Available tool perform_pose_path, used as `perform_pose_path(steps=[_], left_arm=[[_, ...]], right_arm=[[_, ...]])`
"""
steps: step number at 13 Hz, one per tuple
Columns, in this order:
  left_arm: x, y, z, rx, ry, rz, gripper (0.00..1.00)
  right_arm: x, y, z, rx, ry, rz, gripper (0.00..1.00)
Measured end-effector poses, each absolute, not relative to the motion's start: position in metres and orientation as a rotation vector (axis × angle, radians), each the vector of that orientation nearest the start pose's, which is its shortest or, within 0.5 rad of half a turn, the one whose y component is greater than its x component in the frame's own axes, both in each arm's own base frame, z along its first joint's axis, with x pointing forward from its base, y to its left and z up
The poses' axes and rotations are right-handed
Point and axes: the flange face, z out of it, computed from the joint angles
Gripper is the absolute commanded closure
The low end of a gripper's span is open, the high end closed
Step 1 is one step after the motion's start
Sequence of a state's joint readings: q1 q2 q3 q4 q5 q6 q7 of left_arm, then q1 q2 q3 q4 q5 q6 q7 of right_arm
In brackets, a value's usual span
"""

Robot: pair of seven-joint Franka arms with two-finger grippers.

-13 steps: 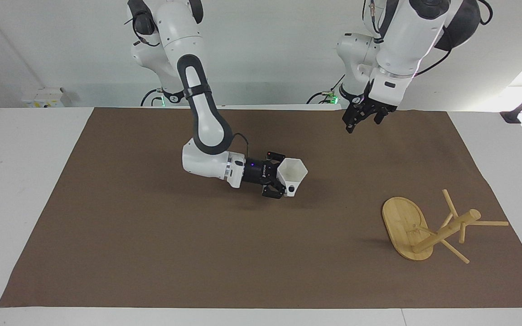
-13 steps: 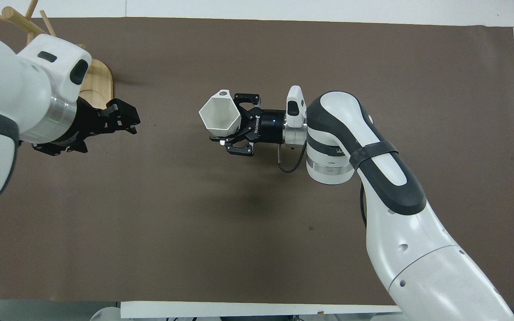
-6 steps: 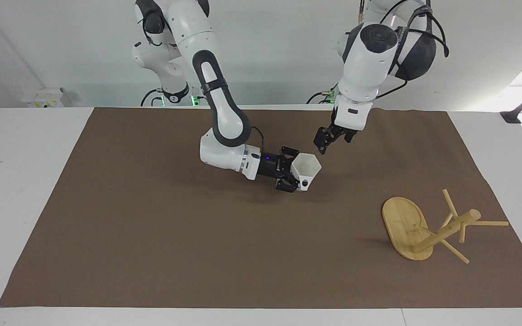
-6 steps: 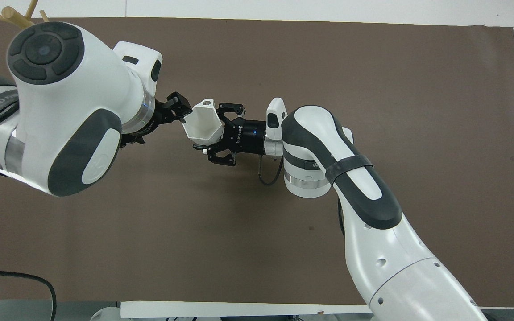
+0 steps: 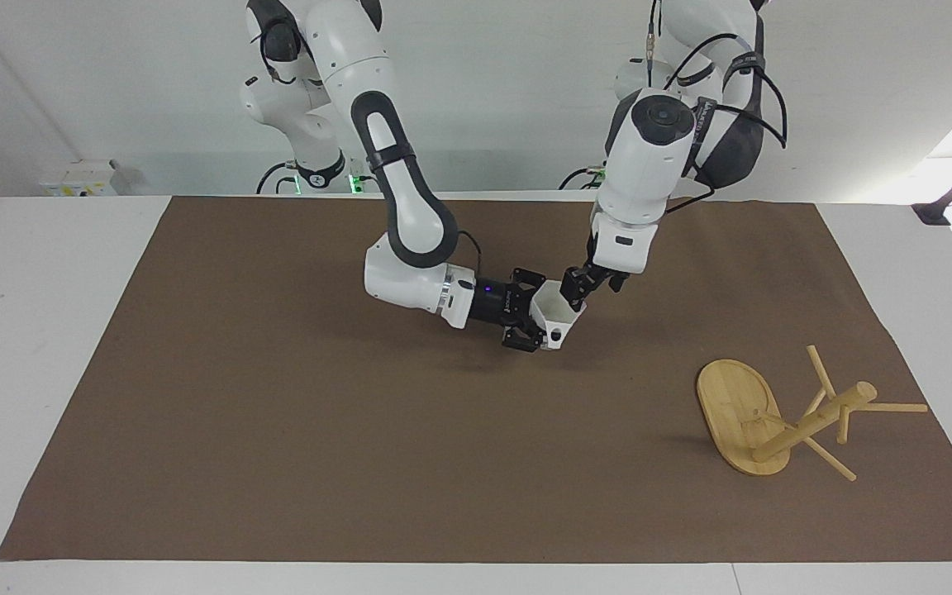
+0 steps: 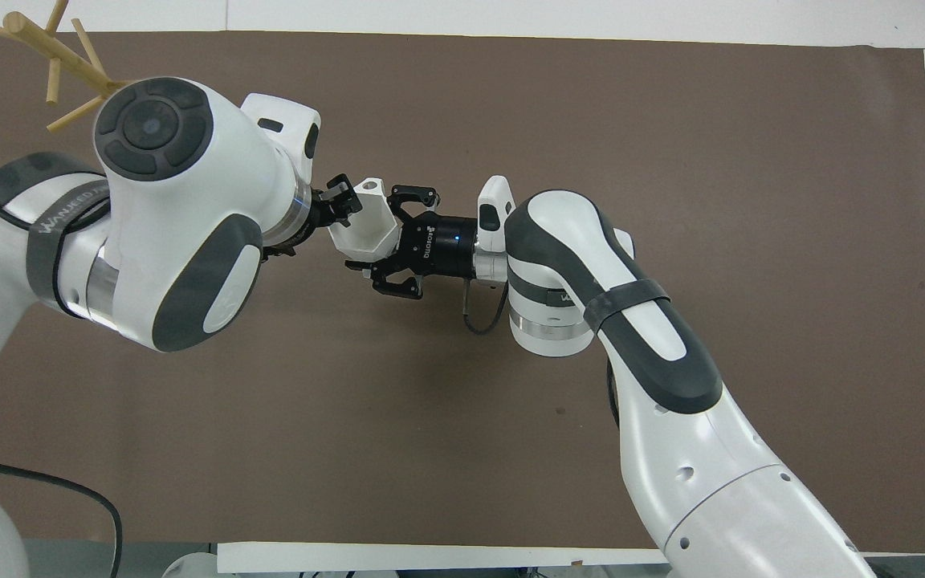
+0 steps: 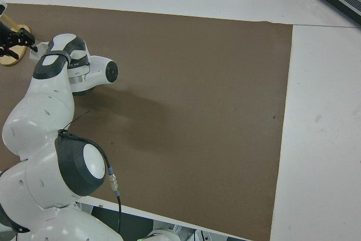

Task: Hang cup on rack
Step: 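Grasp the mug with the left gripper from the right gripper, then carry the mug to the rack with the left gripper while the right gripper withdraws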

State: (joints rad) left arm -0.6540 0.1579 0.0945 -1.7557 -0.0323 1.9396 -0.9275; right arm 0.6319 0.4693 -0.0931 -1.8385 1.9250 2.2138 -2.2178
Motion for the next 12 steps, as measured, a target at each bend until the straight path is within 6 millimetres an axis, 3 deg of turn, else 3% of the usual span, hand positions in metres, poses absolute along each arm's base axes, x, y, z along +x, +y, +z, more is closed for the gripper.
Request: perform_pose_path(steps=[4,5,7,8,9,12], left_arm=[[0.51,-0.341,0.472,-3.126,-0.571,-0.011,1.0],[0.51,-0.342,0.472,-3.13,-0.567,-0.014,1.0],[0.51,-0.342,0.472,-3.135,-0.565,-0.016,1.0],[0.511,-0.342,0.473,-3.137,-0.565,-0.019,1.0],[0.511,-0.343,0.473,-3.141,-0.565,-0.024,1.0],[0.518,-0.343,0.479,-3.17,-0.604,-0.083,1.0]], right_arm=[[0.553,0.373,0.302,-1.551,-1.188,-1.135,0.76],[0.552,0.374,0.302,-1.549,-1.192,-1.137,0.72],[0.553,0.373,0.302,-1.548,-1.193,-1.14,0.41],[0.553,0.373,0.303,-1.55,-1.193,-1.142,0.09],[0.554,0.372,0.303,-1.552,-1.195,-1.146,0.0],[0.559,0.365,0.303,-1.581,-1.183,-1.161,0.0]])
